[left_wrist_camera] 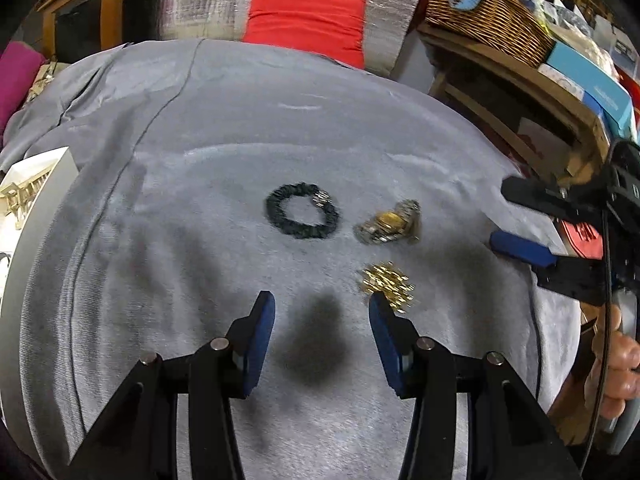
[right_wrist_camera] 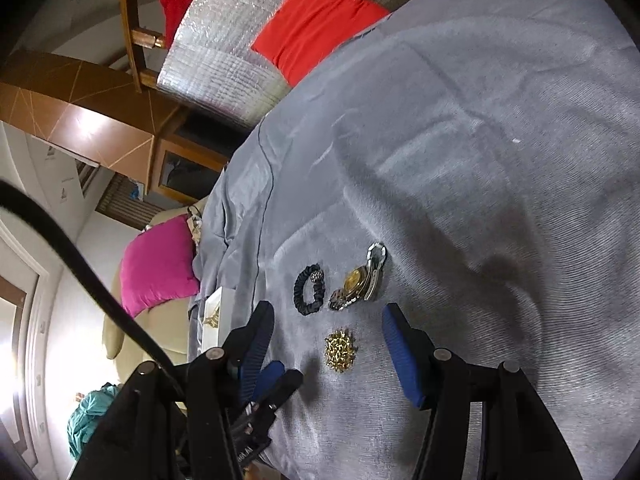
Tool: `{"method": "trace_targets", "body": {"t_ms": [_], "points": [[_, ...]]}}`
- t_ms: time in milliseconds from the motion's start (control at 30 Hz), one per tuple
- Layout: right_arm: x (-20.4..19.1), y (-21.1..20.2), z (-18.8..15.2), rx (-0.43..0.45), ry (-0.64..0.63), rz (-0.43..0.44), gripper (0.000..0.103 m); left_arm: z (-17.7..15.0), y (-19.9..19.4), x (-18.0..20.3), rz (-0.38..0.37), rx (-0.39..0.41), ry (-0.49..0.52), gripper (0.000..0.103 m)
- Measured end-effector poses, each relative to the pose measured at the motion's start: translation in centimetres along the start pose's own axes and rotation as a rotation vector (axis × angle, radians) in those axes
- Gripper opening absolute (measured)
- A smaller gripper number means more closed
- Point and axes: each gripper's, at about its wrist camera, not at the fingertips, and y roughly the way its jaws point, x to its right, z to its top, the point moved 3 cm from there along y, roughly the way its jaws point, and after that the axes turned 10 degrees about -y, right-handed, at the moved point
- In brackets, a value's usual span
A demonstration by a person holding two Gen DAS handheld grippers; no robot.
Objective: Organize jewelry
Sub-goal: 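Lower the right tool onto the gold watch beside the black scrunchie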
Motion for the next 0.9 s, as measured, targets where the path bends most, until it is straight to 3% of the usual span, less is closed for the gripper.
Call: {"method": "trace_targets", "body": {"t_ms": [400,533,900], "points": [[-0.2,2.1,-0.8,-0.066,-0.011,-0.012,0.06,2.0,-0.4,-1.4,0.031,0.043,-0.003,0.045],[-0.8,2.6,-1.2,-0.089,-0.051,-0.019,0.06,2.6,-0.7,-2.0,0.05,0.062,0.003,0.036],[0.5,3.5,-0.2,-0.027,0.015,-0.062,0.06,4.1,1.3,-2.6,0.013,0.016,-0.042,0.032]]}}
